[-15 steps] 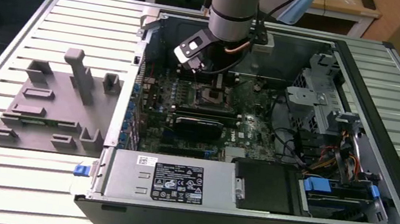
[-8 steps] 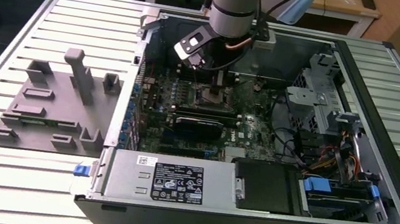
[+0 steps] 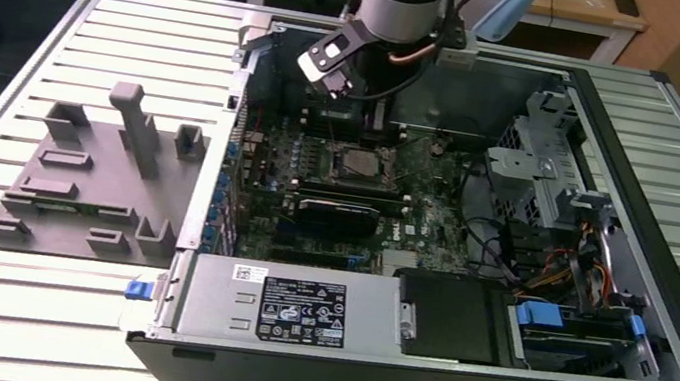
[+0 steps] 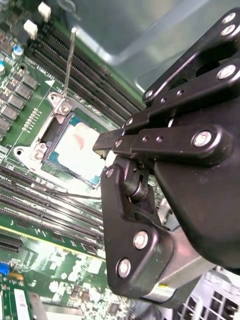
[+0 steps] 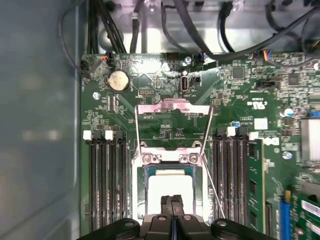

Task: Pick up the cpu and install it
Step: 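Place the cpu into insertion slot, then close the cpu cover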

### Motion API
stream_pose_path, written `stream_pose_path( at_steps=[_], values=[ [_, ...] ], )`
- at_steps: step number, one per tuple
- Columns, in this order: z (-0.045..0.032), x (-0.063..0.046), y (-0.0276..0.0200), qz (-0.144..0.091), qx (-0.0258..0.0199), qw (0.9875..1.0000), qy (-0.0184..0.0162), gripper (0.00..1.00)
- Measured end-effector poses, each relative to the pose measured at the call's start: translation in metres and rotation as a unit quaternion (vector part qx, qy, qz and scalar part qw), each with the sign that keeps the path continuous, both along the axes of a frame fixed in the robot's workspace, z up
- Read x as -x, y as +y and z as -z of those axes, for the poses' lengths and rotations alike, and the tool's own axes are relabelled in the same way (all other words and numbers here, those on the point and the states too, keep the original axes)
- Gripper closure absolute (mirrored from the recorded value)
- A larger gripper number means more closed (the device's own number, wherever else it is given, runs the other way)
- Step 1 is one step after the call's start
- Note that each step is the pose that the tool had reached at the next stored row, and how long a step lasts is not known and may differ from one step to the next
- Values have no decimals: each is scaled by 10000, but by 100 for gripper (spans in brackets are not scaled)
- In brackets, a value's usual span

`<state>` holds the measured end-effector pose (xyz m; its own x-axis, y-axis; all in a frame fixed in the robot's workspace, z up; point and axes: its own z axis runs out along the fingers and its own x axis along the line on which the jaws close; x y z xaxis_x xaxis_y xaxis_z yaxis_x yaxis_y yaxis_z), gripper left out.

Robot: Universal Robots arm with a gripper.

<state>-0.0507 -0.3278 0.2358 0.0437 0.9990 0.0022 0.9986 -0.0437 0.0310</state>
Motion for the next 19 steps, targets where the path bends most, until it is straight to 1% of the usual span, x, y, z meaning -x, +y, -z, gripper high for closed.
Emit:
stream_pose_path(
  at_steps=[6, 9, 19],
  values=[
    [-166, 0, 6, 0, 1, 10000, -10, 89],
    [-226, 0, 6, 0, 3, 10000, -14, 89],
    [-262, 0, 6, 0, 8, 10000, -14, 89]
  ],
)
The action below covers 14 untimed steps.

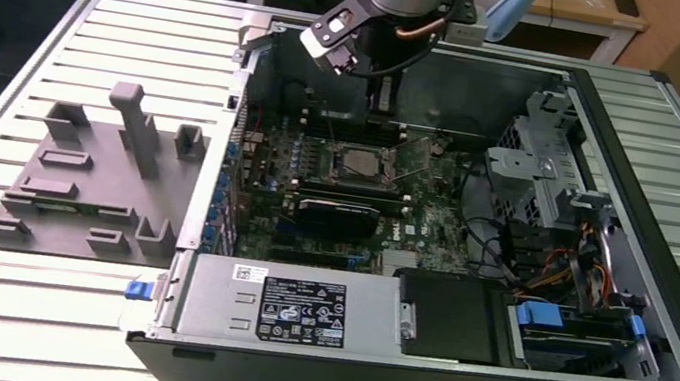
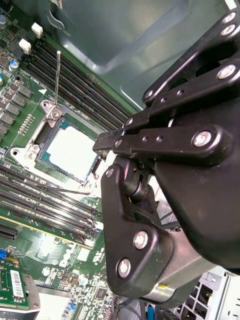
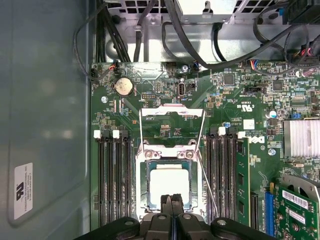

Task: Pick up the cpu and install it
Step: 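Close the cpu cover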

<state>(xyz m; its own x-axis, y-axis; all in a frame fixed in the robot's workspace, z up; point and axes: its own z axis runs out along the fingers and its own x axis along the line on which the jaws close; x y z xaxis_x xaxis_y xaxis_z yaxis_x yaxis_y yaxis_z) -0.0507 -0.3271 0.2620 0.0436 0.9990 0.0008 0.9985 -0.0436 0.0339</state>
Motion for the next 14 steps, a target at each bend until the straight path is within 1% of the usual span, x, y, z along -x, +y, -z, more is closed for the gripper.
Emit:
stream_pose_path(
  at_steps=[7, 14],
  values=[
    [-6, -2, 0, 1, 1, 10000, 0, 89],
    [-6, -97, 0, 0, 1, 10000, 0, 89]
  ],
)
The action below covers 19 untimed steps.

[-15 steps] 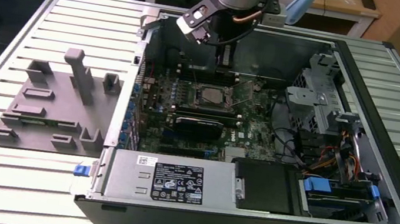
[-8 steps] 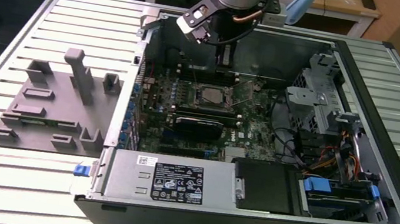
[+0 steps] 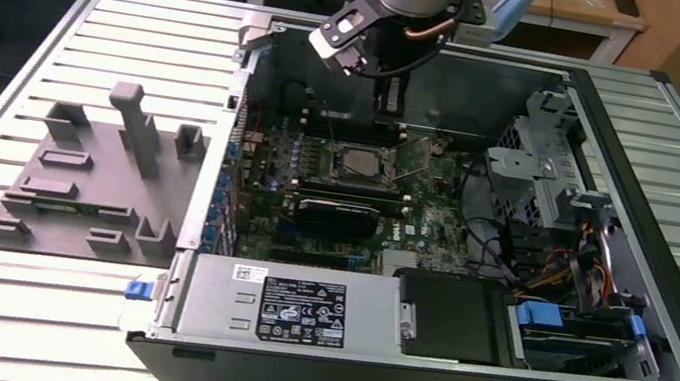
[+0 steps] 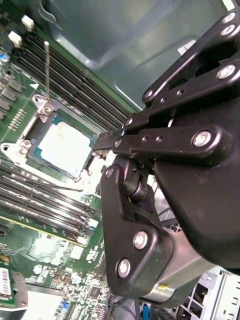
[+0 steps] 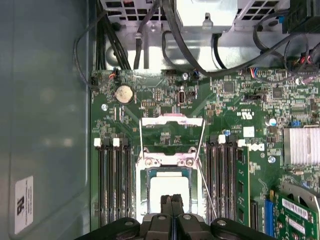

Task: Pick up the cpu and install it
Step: 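Close the cpu cover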

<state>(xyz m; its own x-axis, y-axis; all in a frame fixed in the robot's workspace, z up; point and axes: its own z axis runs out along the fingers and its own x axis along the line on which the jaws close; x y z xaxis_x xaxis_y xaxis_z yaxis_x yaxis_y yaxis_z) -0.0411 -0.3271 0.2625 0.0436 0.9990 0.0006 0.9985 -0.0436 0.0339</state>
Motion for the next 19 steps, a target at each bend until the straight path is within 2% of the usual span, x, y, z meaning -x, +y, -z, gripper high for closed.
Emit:
stream_pose_path(
  at_steps=[10, 19],
  values=[
    [0, -169, 0, 0, 0, 10000, 0, 89],
    [0, -437, 0, 0, 0, 10000, 5, 89]
  ],
)
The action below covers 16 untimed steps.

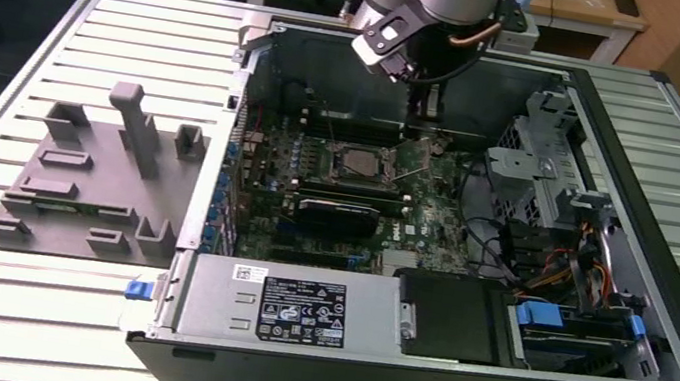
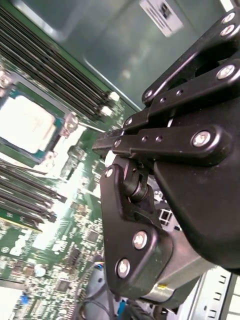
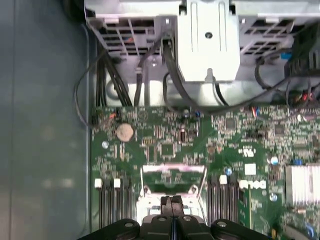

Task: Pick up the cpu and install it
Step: 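Close the cpu cover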

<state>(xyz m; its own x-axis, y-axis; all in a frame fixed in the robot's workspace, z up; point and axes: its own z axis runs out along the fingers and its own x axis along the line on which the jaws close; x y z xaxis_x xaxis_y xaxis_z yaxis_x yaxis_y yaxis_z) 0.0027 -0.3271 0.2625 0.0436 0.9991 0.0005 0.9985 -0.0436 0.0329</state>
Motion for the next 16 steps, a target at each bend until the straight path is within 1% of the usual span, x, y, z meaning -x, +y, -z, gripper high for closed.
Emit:
stream_pose_path(
  at_steps=[8, 16],
  values=[
    [1, -154, 0, 1, -1, 10000, 0, 89],
    [0, -367, 0, 0, 0, 10000, 3, 89]
  ],
)
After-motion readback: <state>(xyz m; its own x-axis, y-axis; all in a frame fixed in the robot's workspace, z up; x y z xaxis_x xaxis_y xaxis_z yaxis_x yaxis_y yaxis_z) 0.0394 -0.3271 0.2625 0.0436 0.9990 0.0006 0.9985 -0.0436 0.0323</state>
